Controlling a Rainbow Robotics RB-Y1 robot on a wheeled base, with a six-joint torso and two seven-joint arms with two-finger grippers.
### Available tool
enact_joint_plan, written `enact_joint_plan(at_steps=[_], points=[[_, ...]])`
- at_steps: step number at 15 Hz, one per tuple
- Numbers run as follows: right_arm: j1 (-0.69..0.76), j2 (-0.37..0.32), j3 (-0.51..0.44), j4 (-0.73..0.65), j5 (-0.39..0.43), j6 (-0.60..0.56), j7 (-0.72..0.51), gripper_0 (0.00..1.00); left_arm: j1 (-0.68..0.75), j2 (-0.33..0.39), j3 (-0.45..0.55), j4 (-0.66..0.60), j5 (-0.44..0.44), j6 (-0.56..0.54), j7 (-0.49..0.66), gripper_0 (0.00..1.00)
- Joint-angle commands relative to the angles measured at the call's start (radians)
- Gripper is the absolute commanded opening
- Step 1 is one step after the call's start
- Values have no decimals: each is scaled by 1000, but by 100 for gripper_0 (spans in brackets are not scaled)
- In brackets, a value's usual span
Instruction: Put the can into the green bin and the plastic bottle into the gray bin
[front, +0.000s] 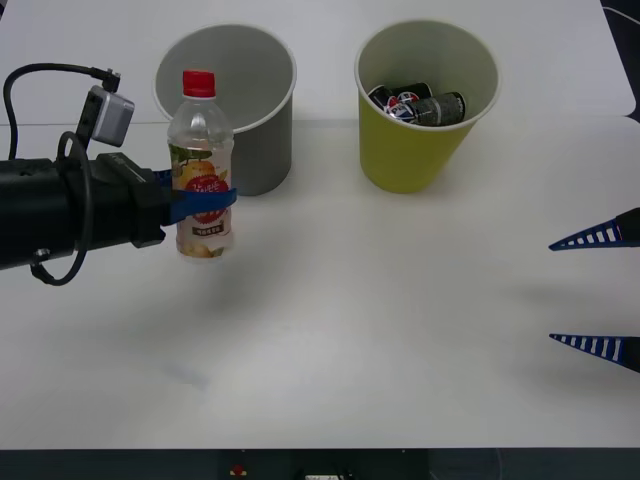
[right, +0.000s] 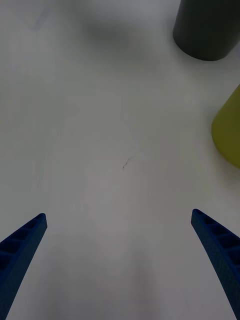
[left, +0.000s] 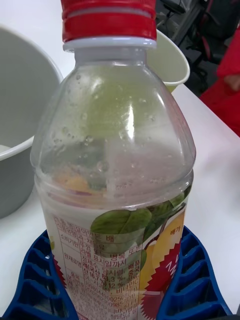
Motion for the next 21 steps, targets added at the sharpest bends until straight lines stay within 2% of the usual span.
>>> enact_joint_plan(at_steps=[1, 4, 5, 8, 10, 12, 16, 18, 21], points=[[0, 0, 0, 0, 0, 0, 0, 100, -29, 1, 87, -3, 6, -102, 10, 0], [0, 0, 0, 0, 0, 0, 0, 100, -115, 9, 188, 5, 29, -257, 10, 0], [0, 0, 0, 0, 0, 0, 0, 100, -138, 32, 203, 11, 40, -278, 11, 0], [0, 0, 0, 0, 0, 0, 0, 100, -195, 119, 205, 67, 112, -277, 11, 0], [0, 0, 0, 0, 0, 0, 0, 100, -225, 119, 189, 118, 103, -277, 11, 0], [0, 0, 0, 0, 0, 0, 0, 100, -342, 147, 94, 216, 117, -277, 1, 0], [0, 0, 0, 0, 0, 0, 0, 100, -595, 153, -99, 408, 117, -277, -12, 0], [0, 0, 0, 0, 0, 0, 0, 100, -719, 139, -211, 500, 109, -277, -15, 0], [0, 0, 0, 0, 0, 0, 0, 100, -859, 81, -328, 638, 91, -277, -36, 0]])
